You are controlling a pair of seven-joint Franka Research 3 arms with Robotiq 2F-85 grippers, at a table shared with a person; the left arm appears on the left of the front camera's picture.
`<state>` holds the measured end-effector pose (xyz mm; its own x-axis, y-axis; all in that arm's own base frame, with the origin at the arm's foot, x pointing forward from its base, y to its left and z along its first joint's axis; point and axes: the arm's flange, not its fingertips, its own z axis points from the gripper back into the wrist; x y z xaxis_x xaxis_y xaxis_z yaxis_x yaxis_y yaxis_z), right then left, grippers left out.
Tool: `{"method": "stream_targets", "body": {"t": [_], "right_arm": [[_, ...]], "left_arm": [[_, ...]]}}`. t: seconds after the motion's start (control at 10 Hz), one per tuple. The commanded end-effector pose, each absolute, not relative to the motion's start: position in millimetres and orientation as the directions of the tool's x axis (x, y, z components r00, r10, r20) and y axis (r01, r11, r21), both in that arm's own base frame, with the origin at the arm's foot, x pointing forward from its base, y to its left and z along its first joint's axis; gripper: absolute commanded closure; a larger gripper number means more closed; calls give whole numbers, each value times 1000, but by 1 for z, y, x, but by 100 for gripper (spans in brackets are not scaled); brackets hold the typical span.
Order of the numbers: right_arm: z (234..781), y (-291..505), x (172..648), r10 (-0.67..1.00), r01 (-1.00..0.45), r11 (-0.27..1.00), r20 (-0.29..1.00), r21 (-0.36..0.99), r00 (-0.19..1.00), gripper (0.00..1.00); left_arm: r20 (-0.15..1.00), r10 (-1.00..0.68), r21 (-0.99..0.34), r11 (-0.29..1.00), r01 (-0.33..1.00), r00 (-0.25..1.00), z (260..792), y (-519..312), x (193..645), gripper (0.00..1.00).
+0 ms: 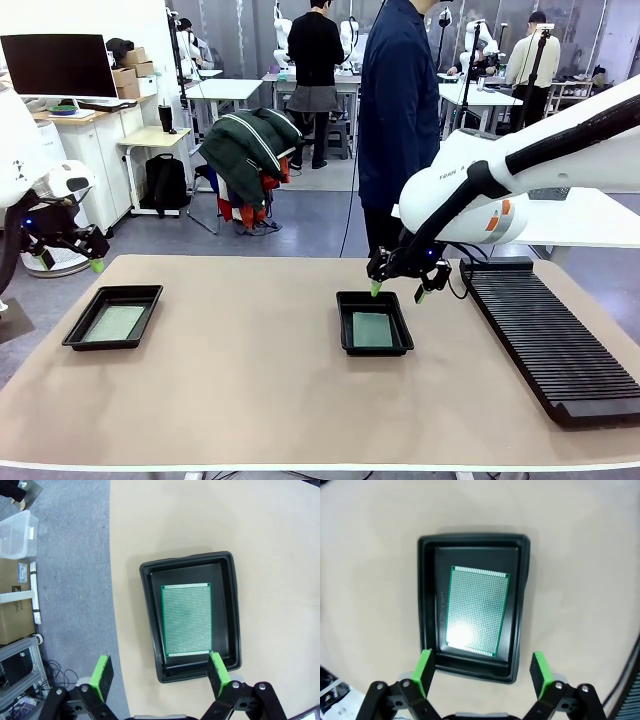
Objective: Inspect and transfer BCBs to ESD trays.
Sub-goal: Pick up the ESD tray and place it on the left side of the table.
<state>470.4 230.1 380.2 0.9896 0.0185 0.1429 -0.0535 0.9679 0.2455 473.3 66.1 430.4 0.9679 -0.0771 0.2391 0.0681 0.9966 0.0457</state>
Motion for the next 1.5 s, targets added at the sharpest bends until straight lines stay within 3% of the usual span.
{"method": "stream_targets", "body": {"t": [0.0,0.4,0.8,1.2,1.4], "right_arm": [[406,181,459,14,-57,935,124,350,992,0],[447,49,445,-58,10,815,64,579,996,0],[442,-62,452,2,7,758,-13,652,1000,0],[444,-55,436,-59,40,765,8,643,998,0],[444,-55,436,-59,40,765,8,643,998,0]], "left_arm": [[248,-62,58,997,49,967,449,17,452,0],[174,-58,28,998,54,983,467,-142,410,0],[171,33,22,999,-37,985,446,-308,376,0],[234,126,-17,992,-126,964,408,-389,380,0],[278,109,-24,994,-107,954,387,-413,392,0]]}}
